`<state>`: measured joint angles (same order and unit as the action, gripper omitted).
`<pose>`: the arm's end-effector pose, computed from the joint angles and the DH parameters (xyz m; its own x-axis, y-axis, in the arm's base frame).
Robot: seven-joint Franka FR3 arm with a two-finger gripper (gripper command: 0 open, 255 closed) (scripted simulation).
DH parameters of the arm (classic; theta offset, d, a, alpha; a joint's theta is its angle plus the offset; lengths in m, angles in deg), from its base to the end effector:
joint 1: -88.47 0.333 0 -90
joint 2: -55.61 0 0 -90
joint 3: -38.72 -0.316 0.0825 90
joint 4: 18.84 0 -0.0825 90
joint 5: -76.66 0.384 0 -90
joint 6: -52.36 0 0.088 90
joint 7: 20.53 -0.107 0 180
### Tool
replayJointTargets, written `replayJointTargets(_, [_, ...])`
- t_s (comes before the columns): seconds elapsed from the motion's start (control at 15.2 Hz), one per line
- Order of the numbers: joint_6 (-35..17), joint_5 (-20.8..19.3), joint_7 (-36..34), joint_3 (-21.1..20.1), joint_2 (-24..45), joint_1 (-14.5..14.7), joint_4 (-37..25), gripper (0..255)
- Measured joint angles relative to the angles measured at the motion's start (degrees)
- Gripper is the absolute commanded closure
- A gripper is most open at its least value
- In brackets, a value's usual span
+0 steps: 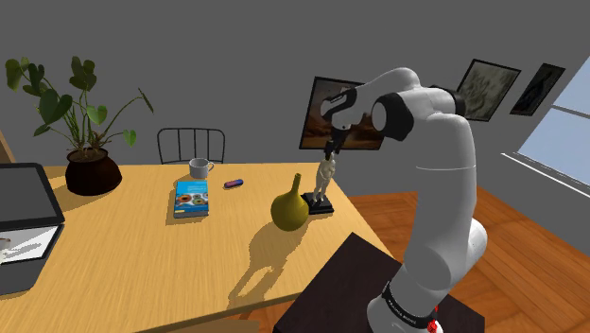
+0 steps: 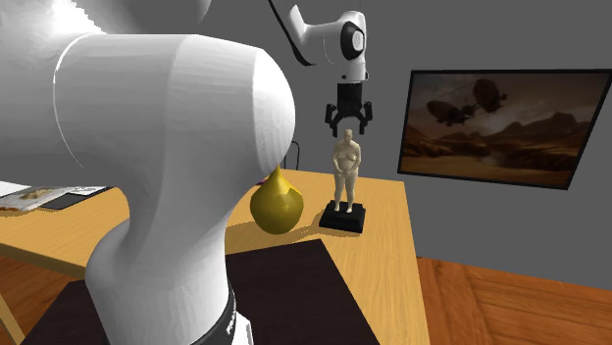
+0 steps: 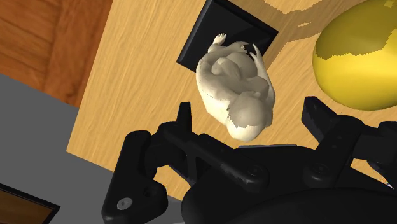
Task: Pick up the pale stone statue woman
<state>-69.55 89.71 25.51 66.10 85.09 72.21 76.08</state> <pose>0.5208 -0.4297 0.3396 0.9997 -0.0222 -0.0090 -0.0218 -0.9990 0.0384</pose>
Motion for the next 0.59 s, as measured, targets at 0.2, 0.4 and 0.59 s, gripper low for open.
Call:
replayJointTargets(0.2, [-0.4,0.1,0.1,-0.1,0.2,0.0,0.2,255])
replayJointTargets(0.4, [-0.5,0.1,0.1,-0.1,0.2,0.0,0.2,255])
replayJointTargets(0.59, [-0.5,0.1,0.1,-0.1,0.2,0.0,0.3,255])
